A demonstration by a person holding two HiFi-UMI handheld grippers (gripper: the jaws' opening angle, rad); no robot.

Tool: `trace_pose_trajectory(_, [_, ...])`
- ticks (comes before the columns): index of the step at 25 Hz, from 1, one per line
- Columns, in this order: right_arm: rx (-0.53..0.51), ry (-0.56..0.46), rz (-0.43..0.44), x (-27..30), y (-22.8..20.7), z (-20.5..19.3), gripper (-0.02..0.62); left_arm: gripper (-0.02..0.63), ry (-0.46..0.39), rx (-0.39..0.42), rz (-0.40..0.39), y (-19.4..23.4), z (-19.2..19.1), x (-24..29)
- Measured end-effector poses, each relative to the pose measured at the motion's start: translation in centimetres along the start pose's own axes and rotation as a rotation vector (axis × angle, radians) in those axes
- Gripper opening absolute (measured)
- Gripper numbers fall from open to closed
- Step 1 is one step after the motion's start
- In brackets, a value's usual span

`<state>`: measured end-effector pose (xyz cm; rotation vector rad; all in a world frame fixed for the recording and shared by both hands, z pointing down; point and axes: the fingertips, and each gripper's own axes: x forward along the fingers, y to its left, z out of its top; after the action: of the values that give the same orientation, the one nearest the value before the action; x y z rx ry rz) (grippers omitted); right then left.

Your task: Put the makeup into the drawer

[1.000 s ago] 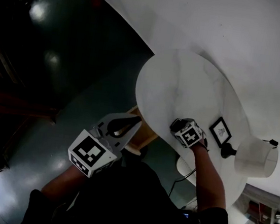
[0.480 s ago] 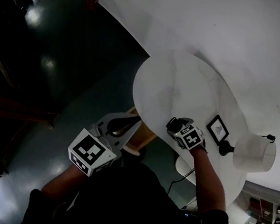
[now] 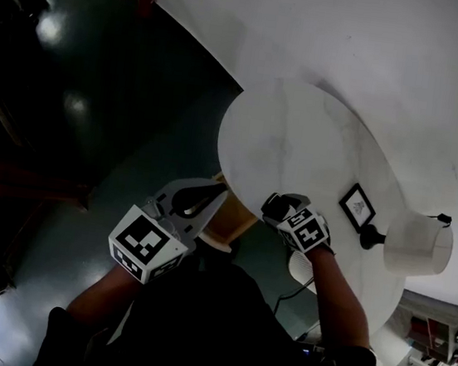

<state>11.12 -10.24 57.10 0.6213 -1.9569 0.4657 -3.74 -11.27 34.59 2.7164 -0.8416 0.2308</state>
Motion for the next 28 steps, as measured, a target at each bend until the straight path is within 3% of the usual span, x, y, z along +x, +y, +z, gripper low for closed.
trace_pose_trajectory(18, [-0.104, -0.028, 0.085, 3.1, 10.1, 3.2, 0.281, 0.012, 0.057, 0.001, -0.052, 1.1, -2.2, -0.2])
trace_pose_trajectory(28, [-0.079, -0.021, 0.077, 7.2, 13.1, 2.6, 0.281, 0.012, 0.1, 0.013, -0.098, 1.4, -3.3, 1.2])
